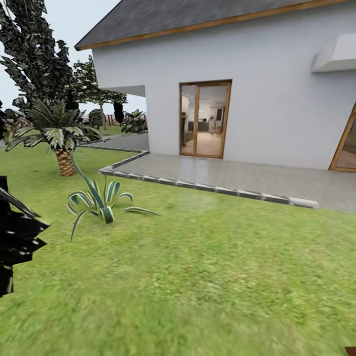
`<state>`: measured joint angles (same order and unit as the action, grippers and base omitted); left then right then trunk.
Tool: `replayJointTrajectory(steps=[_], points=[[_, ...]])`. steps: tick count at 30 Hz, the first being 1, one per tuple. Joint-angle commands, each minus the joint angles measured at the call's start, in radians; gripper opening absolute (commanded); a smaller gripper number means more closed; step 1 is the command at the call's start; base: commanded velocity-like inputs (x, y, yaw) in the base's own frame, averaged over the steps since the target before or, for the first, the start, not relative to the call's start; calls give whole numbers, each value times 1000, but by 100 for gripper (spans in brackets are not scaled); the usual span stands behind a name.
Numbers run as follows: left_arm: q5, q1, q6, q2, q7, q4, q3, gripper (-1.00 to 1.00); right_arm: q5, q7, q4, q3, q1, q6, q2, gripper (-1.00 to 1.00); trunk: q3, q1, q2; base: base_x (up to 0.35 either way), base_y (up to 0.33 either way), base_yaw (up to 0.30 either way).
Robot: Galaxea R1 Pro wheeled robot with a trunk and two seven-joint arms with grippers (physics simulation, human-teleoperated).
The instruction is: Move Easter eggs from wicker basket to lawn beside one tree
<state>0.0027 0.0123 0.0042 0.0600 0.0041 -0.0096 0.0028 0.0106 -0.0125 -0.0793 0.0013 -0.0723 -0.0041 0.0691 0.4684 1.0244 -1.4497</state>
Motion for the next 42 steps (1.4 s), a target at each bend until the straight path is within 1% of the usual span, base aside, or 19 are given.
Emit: replayJointTrajectory(steps=[1, 12, 42], points=[[0, 0, 0, 1, 0, -1, 0, 100, 1, -1, -2, 0, -1, 0, 0, 100, 1, 1, 0, 334, 0, 0], [0, 0, 2, -6, -1, 0, 0, 100, 0, -1, -2, 0, -1, 0, 0, 100, 1, 1, 0, 334, 0, 0], [2, 0, -1, -5, 1, 0, 1, 100, 0, -1, -2, 0, -1, 0, 0, 100, 1, 1, 0, 334, 0, 0]])
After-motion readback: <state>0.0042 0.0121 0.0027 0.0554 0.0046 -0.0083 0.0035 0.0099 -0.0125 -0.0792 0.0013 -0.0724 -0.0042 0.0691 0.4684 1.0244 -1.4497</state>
